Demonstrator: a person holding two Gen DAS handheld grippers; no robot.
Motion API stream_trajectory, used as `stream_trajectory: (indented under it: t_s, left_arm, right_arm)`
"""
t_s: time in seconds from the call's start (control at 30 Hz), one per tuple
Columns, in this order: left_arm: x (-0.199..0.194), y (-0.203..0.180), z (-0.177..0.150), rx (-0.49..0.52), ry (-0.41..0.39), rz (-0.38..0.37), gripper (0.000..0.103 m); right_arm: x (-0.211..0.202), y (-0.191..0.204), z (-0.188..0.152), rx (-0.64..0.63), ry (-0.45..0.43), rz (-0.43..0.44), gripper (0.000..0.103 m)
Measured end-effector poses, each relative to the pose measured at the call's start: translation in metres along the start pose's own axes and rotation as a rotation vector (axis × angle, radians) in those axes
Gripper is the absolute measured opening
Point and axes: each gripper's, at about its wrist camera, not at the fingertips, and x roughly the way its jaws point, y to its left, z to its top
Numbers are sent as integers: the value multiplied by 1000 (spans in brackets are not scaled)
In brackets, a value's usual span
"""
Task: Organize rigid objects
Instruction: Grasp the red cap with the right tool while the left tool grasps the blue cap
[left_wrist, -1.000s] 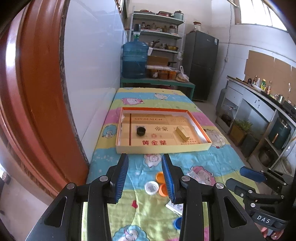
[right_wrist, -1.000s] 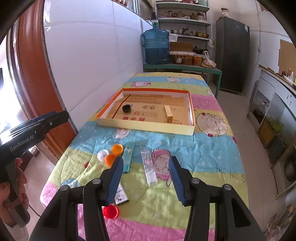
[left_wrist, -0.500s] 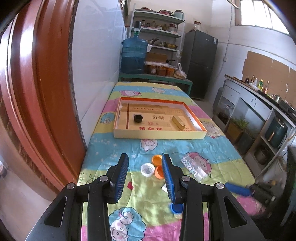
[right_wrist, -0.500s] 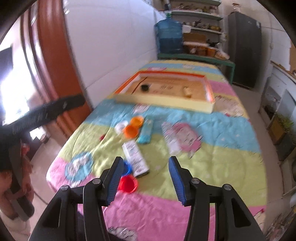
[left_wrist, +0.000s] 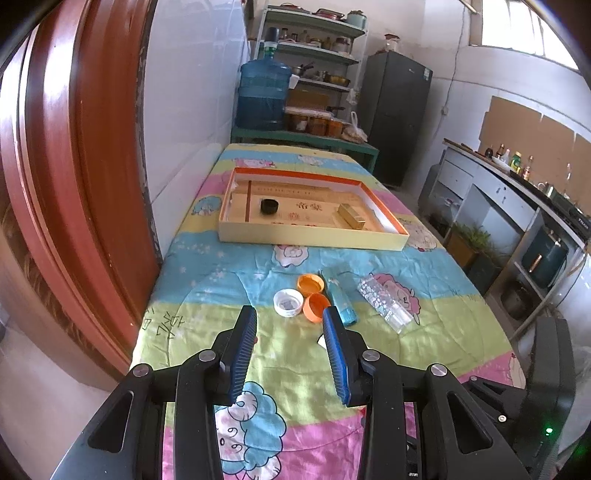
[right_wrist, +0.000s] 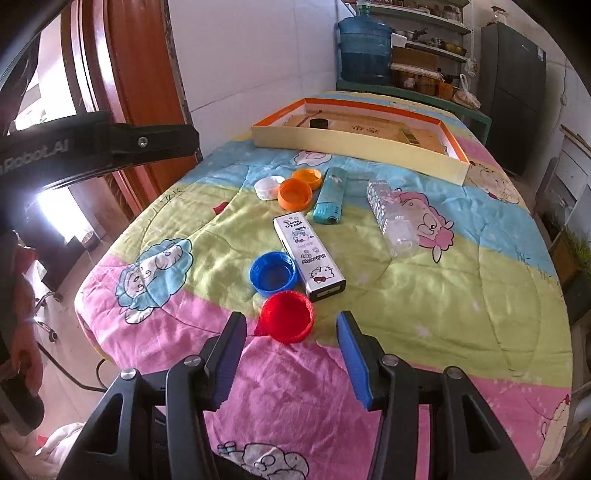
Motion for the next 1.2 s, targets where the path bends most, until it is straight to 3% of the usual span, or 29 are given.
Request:
stream_trajectory:
  t_s: [0.1, 0.23, 0.5, 0.77, 0.97, 1.2]
  left_arm:
    - [4, 0, -2, 0, 7, -5, 38]
    - [8, -1, -4, 5, 17, -13, 38]
    - [17, -12, -15, 41, 53, -74, 38]
    - [39, -41, -47, 128, 152, -165, 38]
    - [61, -51, -63, 152, 214, -170, 38]
    - [70, -52, -60, 153, 185, -165, 38]
  right_arm:
    - [5, 0, 0, -3, -1, -5, 50]
    - [8, -1, 2, -3, -8, -31, 31]
    - [2, -11, 0, 13, -13, -46, 31]
    - [-17, -44, -9, 89, -43, -110, 31]
    - [-25, -59, -13, 132, -59, -123, 31]
    - [-25, -60, -13, 135, -61, -112, 31]
